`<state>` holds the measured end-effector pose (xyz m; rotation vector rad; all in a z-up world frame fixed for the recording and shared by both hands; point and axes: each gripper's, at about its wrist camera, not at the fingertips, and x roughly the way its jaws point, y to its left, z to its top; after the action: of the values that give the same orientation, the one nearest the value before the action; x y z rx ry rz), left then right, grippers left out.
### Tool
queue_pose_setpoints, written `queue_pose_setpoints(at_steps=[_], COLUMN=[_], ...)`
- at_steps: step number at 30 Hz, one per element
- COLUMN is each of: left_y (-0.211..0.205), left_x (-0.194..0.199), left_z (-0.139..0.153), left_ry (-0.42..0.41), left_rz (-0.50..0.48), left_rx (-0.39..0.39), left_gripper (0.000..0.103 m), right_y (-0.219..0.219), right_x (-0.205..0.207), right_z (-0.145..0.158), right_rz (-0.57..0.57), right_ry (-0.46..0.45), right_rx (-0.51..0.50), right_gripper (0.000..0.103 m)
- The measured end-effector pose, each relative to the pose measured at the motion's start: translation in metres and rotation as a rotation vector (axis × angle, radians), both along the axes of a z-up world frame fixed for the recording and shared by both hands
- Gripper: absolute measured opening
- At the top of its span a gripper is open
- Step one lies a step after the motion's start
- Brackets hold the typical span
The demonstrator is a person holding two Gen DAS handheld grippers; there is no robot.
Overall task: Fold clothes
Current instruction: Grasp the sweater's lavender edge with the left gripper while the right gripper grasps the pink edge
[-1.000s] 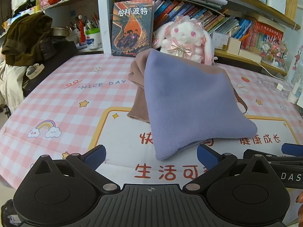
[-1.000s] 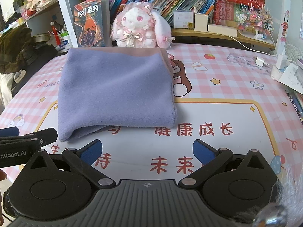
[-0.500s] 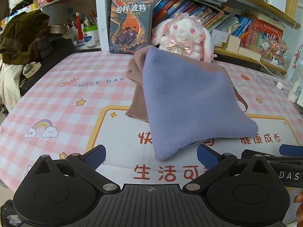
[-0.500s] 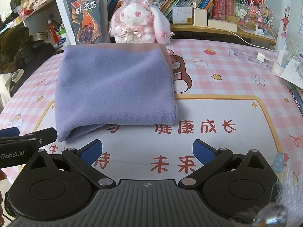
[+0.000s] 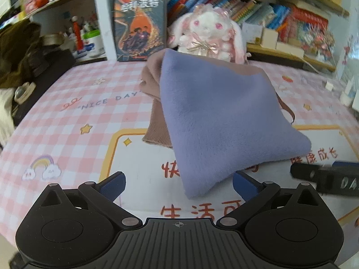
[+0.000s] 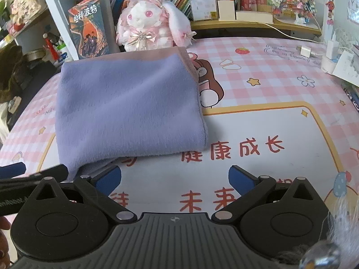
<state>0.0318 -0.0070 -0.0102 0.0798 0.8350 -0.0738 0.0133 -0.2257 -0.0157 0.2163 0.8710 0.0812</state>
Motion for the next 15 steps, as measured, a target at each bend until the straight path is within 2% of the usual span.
queue_pose_setpoints(at_steps=[3, 7, 12, 15], left_y=[-0.008, -0.022, -0.042, -0.051], left_x=[0.008, 0.015, 0.016, 0.017], left_z=[-0.003, -0.004, -0.008, -0.013], left_ry=[-0.001, -0.032, -0.073, -0.091], left_rz=[-0.053, -0.138, -0.307, -0.390], left_rx=[0.043, 0.111, 0.209, 0.257], left_gripper=[0.100, 0.100, 0.097, 0.096], right_y=[-0.008, -0.025, -0.040, -0.044], right_x=[0.005, 0.013, 0.019, 0.024], right_z=[0.001, -0.008, -0.019, -0.024], right_rz=[-0.044, -0.129, -0.220, -0.259], right_ry=[0.014, 0.076, 0.122, 0.122], right_rx=[0.066, 0.213, 0.389, 0.450], right_gripper=[0.103, 0.103, 0.100, 0.096])
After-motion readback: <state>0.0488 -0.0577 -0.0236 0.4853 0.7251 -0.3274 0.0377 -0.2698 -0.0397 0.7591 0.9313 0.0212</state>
